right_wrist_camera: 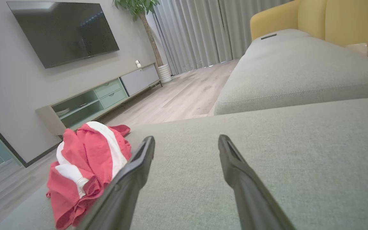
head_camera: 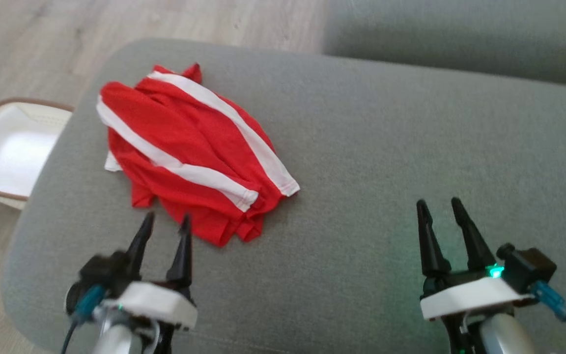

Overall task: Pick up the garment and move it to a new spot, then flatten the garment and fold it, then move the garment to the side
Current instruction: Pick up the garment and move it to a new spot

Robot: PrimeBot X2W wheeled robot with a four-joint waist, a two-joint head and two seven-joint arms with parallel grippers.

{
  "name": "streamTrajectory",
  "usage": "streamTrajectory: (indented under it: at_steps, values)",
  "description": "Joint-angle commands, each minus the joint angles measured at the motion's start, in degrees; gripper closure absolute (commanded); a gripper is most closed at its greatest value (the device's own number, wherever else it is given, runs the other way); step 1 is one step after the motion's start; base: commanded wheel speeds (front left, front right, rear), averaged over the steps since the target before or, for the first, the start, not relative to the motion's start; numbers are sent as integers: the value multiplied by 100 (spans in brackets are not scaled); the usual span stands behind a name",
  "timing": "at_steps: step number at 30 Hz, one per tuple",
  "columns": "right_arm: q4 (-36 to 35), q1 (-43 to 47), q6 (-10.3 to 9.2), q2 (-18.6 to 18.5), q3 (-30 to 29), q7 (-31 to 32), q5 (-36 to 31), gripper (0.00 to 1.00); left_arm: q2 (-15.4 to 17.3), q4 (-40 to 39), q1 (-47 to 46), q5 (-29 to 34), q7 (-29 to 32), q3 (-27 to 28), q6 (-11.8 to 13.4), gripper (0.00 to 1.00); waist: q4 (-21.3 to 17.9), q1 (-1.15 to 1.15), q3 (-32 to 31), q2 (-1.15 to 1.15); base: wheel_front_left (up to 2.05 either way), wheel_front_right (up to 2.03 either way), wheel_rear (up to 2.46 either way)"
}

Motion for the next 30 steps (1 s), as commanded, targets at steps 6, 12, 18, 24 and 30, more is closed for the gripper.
streamTrajectory:
  at_steps: [6,12,18,24,30]
  values:
    - [-233,-406,-4,-40,20,-62,-180,0,352,779,-1179,277,196,-48,-195,0,-400,0,509,0,0,0,0]
    - [-260,-554,-4,-40,-74,-62,-207,0,659,1494,-1846,415,620,-296,-329,0,-634,0,770,0,0,0,0]
    - [-265,-656,-4,-40,-35,-62,-191,0,760,1991,-2229,422,702,-455,-383,0,-800,0,964,0,0,0,0]
    - [-245,-740,-4,-40,-6,-62,-197,0,852,2480,-2489,539,754,-670,-405,0,-903,0,1095,0,0,0,0]
    - [-199,-739,-4,-40,-18,-62,-179,0,865,2645,-2553,480,352,-642,-358,100,-969,0,995,0,0,0,0]
